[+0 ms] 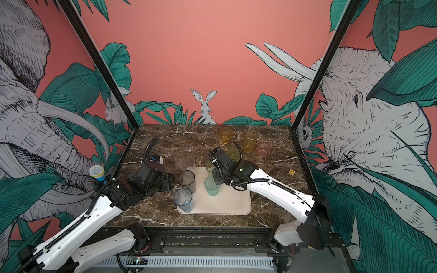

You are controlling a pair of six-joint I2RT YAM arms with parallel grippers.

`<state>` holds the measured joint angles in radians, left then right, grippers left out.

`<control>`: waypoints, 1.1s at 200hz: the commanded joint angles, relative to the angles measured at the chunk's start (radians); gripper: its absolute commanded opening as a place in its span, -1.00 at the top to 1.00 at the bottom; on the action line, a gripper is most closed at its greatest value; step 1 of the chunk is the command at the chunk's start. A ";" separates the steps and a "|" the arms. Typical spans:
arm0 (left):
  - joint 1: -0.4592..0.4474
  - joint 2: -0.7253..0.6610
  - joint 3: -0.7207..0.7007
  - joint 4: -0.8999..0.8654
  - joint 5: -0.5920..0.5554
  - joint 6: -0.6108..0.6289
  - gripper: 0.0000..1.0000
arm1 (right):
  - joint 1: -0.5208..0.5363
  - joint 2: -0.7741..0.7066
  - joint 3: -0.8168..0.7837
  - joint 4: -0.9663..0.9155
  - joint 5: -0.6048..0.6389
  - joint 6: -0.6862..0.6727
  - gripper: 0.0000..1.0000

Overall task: Place the glasses into the tray
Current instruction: Place the glass on the tray.

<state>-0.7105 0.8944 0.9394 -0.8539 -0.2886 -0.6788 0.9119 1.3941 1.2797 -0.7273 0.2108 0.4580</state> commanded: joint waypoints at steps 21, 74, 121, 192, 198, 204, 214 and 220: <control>0.003 -0.030 -0.007 -0.013 -0.014 -0.013 -0.42 | -0.012 -0.045 0.084 -0.046 0.132 -0.082 0.01; 0.003 -0.040 -0.008 -0.024 -0.022 -0.012 -0.42 | -0.132 -0.053 0.147 -0.008 0.118 -0.129 -0.09; 0.003 -0.037 -0.008 -0.025 -0.026 -0.011 -0.42 | -0.288 -0.014 0.214 0.013 0.049 -0.149 -0.13; 0.003 -0.037 -0.007 -0.030 -0.030 -0.011 -0.42 | -0.514 0.107 0.314 0.023 -0.060 -0.161 -0.18; 0.003 -0.035 -0.008 -0.030 -0.031 -0.011 -0.42 | -0.532 0.119 0.322 0.023 -0.070 -0.161 -0.18; 0.003 -0.035 -0.008 -0.030 -0.031 -0.011 -0.42 | -0.549 0.132 0.330 0.023 -0.081 -0.161 -0.19; 0.003 -0.033 -0.007 -0.030 -0.031 -0.011 -0.42 | -0.580 0.154 0.343 0.022 -0.099 -0.157 -0.19; 0.003 -0.033 -0.006 -0.030 -0.031 -0.010 -0.42 | -0.597 0.168 0.354 0.019 -0.116 -0.155 -0.20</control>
<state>-0.7105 0.8688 0.9394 -0.8654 -0.2996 -0.6788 0.3687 1.5234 1.5917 -0.7193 0.1589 0.3054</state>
